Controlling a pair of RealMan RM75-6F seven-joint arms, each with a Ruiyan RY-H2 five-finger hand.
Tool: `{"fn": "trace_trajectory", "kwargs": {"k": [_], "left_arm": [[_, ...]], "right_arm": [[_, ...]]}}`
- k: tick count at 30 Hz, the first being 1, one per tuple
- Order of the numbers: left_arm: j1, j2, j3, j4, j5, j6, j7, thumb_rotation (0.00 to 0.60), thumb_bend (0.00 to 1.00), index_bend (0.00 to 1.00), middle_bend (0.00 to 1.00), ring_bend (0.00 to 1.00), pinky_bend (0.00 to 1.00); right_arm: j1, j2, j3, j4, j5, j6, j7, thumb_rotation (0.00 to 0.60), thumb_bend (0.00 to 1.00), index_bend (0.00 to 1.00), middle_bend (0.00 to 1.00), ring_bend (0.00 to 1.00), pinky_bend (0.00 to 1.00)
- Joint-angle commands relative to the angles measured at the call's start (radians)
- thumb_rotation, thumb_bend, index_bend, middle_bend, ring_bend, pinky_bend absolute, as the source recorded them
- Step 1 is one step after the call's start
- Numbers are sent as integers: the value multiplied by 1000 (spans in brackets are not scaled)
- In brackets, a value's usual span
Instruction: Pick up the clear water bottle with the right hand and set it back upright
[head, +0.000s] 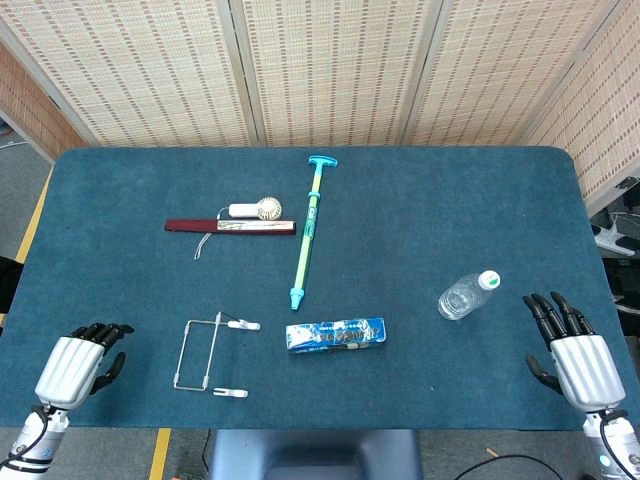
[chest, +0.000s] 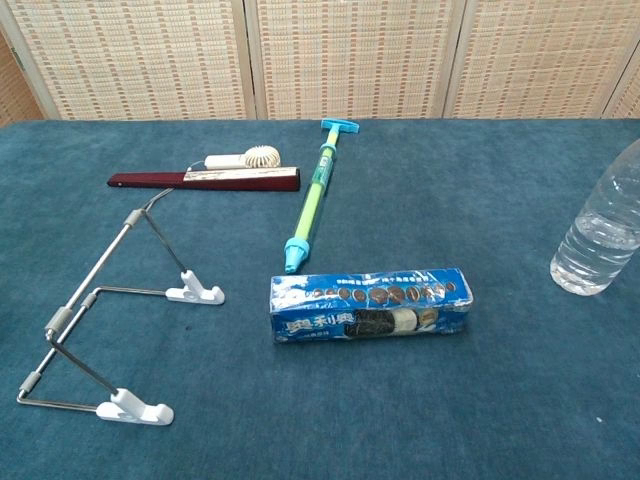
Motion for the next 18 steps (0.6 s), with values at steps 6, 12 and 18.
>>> {"fn": "trace_trajectory", "kwargs": {"k": [6,12,18], "left_arm": [[0,1,2,-4,5,2,4,600,441,333,410,382,526],[-5,-1,-2,8,2,-2,-20,600,441,333,410,382,525],[-7,2,1,15,-3,-11,-42,600,441,333,410,382,526]], "right_arm": [[-11,7,1,-16,7,13,14,600,215,39,79,0,190],[-28,-37,26,11,-7,86,9,600,215,7,79,0,193],[-16,-89,71,29,46,85,17,600,215,0,63,0,192]]}}
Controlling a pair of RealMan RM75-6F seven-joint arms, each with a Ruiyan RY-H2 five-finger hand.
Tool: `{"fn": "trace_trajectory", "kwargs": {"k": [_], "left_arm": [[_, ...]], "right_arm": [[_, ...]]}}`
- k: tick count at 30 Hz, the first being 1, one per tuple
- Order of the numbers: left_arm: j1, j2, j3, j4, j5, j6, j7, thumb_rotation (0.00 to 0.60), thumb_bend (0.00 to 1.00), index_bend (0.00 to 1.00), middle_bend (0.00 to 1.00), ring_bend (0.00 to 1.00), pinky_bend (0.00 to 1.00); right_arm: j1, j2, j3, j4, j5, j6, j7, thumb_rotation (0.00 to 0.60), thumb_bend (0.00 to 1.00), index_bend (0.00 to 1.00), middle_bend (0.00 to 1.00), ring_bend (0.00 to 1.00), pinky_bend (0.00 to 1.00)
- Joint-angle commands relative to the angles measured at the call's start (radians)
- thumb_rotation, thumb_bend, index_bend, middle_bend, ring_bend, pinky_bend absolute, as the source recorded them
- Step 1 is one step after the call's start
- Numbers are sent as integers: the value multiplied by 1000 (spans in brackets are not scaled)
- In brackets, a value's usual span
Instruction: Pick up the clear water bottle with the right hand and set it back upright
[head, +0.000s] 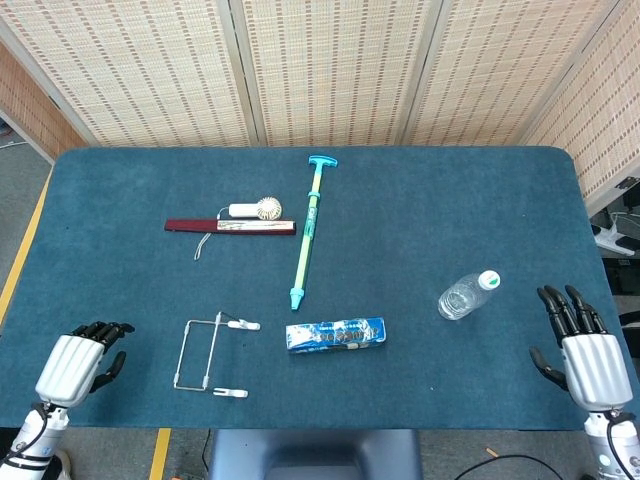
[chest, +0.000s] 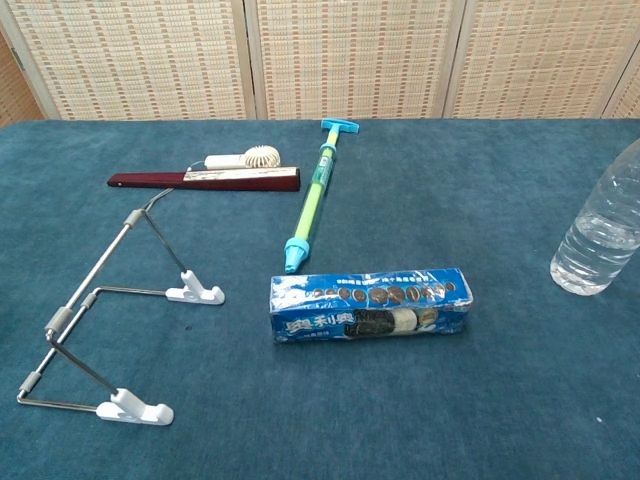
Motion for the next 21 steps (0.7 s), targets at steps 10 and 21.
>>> {"fn": "trace_trajectory", "kwargs": {"k": [10,21], "left_arm": [[12,16,6,-29,24,37,8,600,442,333,411,382,526],[11,18,6,-30,15,23,4,600,442,336,416,382,526]], "right_arm": [[69,-78,67,66,56,-67,389,600,215,0,54,0,184],[141,-124,85,133,141,-230,574,600,215,0,54,0,160]]}}
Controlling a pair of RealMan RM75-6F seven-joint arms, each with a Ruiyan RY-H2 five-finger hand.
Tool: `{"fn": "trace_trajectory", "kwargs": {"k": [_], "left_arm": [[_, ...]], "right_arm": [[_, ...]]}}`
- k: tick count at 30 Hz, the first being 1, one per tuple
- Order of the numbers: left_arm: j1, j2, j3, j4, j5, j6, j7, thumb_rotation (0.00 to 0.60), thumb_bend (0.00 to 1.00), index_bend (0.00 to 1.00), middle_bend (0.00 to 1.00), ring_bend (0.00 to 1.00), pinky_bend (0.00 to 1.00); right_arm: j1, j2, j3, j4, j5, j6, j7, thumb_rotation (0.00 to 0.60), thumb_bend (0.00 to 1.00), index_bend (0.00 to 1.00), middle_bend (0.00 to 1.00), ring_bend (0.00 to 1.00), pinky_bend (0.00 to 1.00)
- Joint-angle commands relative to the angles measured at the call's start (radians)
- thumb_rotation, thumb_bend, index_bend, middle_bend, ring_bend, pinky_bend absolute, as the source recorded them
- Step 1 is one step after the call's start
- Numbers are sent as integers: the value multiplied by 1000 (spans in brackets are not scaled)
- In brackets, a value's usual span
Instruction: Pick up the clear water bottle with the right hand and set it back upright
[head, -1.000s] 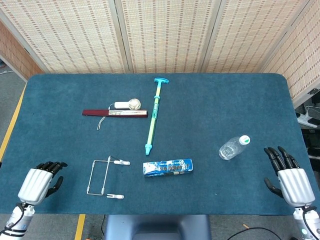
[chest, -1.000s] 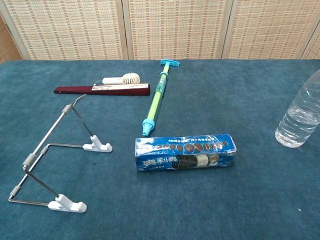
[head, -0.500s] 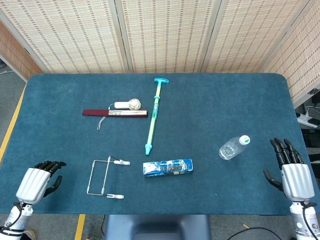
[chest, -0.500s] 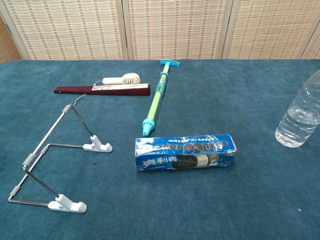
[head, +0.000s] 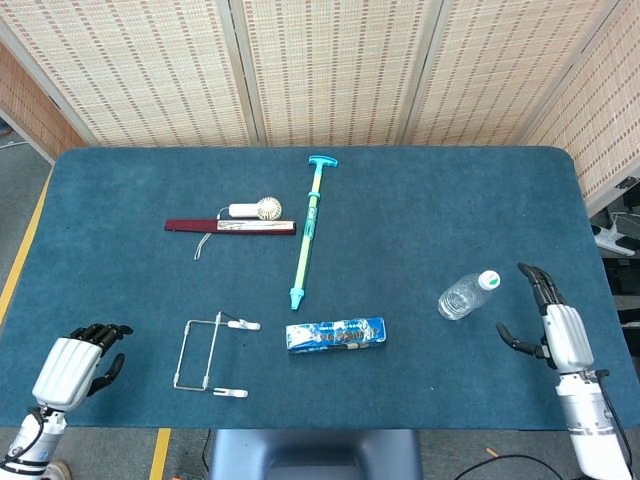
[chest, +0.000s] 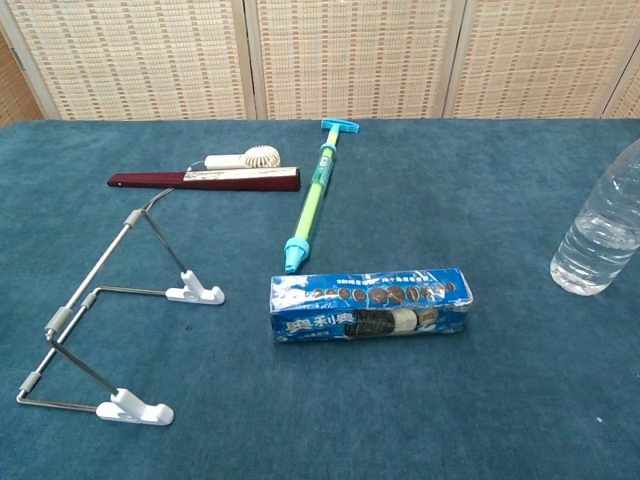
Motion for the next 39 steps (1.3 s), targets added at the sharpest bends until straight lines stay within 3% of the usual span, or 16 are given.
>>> {"fn": "trace_trajectory", "kwargs": {"k": [1,8,23,28,32,39], "left_arm": [[0,1,1,0,3,2,0,600,441,337,416,382,526],[1,3,2,0,3,1,-5,600,442,338,420,382,526],[0,4,3,0,4,-2,-2,600,442,344,429,382,525],[0,5,3,-3,5,-2,-3,600,442,346,430,382,525],[0,5,4,-2,3,-5,-2,600,443,347,431,382,525],[1,7,4,-5,4,-4,-2,600,442,350,433,382,525]], "right_arm": [[24,-49,18,50,27,-22,28,600,215,0,54,0,157],[63,-105,31,109,58,-96,131,600,215,0,54,0,145],[190,-126,64,197,133,-384,409,600,215,0,55,0,121],[216,-119,48,214,87,-444,597,600,215,5,59,0,122],[235,-123,22,262,31,-465,738,600,217,124,194,60,128],[237,-141,-11,323,-43,-384,800,600,288,508,513,379,387]]}}
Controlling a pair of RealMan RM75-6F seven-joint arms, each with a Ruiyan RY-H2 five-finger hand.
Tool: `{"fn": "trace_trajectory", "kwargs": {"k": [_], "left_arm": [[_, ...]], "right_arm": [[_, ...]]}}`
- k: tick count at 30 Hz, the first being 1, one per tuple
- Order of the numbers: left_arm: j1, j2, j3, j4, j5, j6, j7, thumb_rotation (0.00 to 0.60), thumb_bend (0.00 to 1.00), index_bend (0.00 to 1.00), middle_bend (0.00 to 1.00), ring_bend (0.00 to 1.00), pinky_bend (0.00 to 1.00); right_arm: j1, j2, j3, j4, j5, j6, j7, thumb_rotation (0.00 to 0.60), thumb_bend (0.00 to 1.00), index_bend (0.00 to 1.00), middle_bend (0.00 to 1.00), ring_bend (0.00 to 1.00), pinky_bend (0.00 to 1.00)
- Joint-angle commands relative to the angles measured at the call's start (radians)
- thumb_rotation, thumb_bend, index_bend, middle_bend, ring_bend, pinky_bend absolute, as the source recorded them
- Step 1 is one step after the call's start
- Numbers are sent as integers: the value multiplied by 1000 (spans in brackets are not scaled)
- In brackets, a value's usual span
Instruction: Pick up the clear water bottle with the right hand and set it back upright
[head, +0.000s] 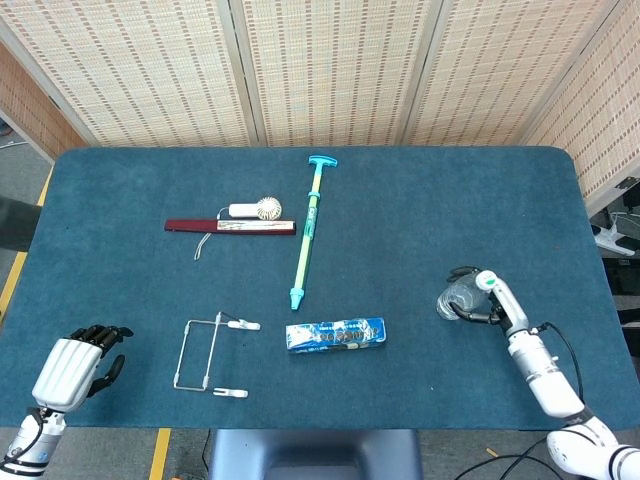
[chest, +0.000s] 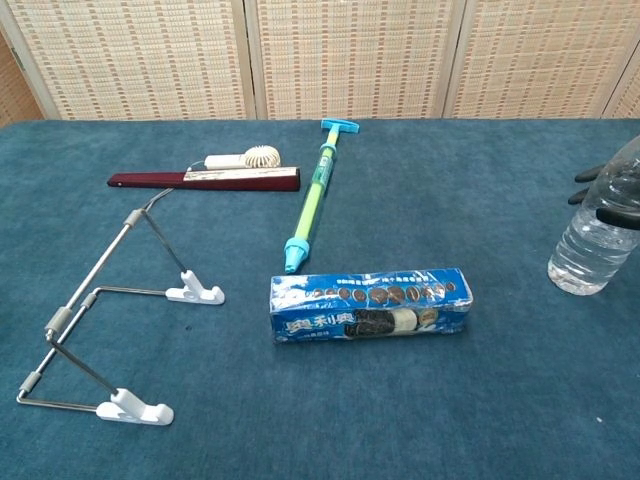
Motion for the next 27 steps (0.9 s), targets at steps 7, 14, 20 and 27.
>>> {"fn": "trace_trajectory", "kwargs": {"k": [7,14,20,27], "left_arm": [[0,0,0,-2,1,-1,0,600,441,350,433,382,525],[1,1,0,-5,2,2,1,600,441,350,433,382,525],[-1,-1,0,-4,3,-1,6,600,442,350,434,382,525],[-1,-1,0,-4,0,-4,5,600,441,350,433,382,525]], "right_arm": [[-11,8,-36,-1,-122,211,-255,600,367,681,632,516,517],[-16,34,-6,-18,-108,275,-844,600,376,727,664,546,549],[-42,-94,82,101,-61,489,-1352,600,379,738,669,551,558],[-26,15,-19,-89,-70,312,-855,600,378,740,670,552,561]]}}
